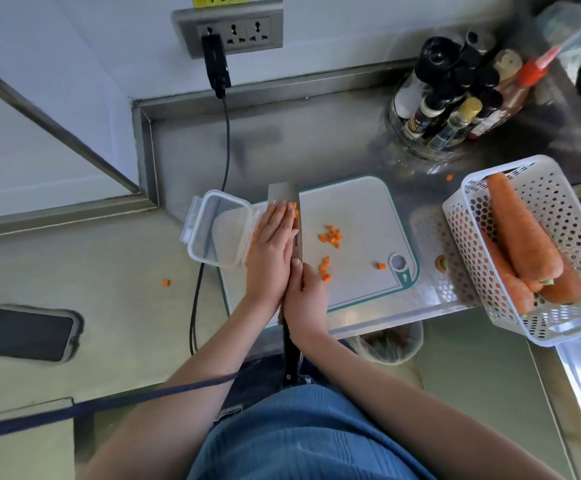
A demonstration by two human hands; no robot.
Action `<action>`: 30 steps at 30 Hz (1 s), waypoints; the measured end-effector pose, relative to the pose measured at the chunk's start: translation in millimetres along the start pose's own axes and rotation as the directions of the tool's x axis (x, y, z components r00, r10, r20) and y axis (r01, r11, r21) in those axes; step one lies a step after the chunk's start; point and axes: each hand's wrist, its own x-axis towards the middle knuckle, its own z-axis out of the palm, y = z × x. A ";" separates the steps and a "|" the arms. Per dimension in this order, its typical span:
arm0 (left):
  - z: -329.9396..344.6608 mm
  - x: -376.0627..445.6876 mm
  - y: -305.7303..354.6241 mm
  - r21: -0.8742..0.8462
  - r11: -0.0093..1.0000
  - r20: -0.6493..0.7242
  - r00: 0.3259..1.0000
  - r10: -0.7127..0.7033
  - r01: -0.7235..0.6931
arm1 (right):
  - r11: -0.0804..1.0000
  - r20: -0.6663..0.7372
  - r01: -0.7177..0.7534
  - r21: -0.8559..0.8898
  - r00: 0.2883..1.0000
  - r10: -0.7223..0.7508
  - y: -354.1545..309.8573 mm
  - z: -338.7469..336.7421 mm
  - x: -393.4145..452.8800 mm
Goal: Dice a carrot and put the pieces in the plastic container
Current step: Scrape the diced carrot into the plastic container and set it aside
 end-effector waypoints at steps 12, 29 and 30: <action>-6.4 3.8 -22.6 0.114 0.990 0.045 0.996 -0.083 0.078 | 0.995 -0.029 -0.085 -0.047 0.996 0.084 17.8 -1.9 10.5; -25.8 16.9 -22.0 0.253 0.914 0.352 0.910 0.219 -0.318 | 0.984 -0.033 0.047 -0.170 0.998 -0.054 22.1 -2.3 15.0; -27.1 12.0 -23.8 0.261 0.916 0.342 0.917 0.207 -0.304 | 0.984 -0.046 0.046 -0.170 0.997 -0.054 22.7 -3.0 14.5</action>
